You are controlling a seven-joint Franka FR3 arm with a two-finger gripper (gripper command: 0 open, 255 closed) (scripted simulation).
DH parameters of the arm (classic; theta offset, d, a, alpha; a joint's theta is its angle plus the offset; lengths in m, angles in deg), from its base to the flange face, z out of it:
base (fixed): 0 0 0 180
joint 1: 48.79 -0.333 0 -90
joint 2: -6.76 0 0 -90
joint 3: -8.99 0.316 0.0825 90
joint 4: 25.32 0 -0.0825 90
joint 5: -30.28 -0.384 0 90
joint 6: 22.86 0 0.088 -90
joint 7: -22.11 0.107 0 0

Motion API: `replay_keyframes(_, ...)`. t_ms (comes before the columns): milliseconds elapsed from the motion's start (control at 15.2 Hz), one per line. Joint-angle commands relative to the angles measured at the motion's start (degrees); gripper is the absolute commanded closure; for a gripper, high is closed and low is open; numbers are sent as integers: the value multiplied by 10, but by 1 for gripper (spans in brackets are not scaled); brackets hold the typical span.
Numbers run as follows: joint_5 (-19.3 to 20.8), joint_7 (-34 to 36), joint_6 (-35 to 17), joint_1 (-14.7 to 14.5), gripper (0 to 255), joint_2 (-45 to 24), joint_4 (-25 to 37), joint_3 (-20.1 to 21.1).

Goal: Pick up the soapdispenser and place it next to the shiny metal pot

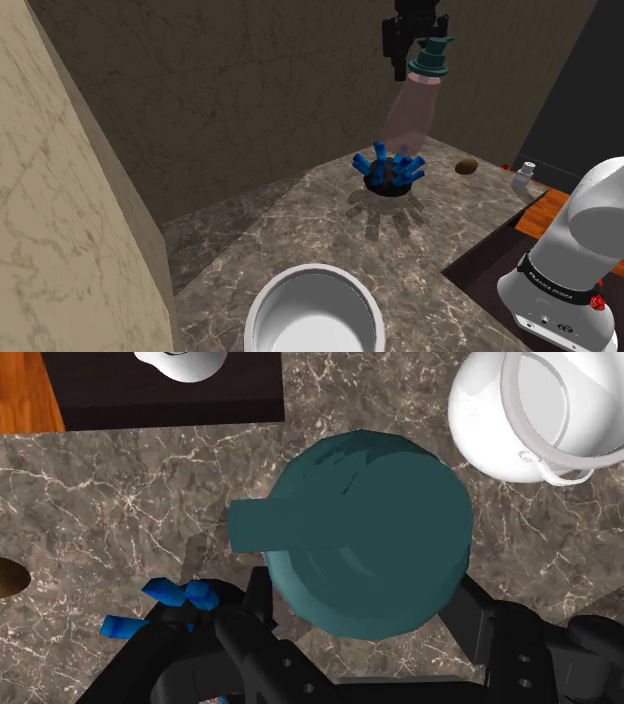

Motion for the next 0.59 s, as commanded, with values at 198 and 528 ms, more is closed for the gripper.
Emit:
replay_keyframes(198, -5, 70, -12, -18, 255, -81, 78, 46)
replay_keyframes(528, 11, 146, -12, -47, 255, -182, 186, 91)
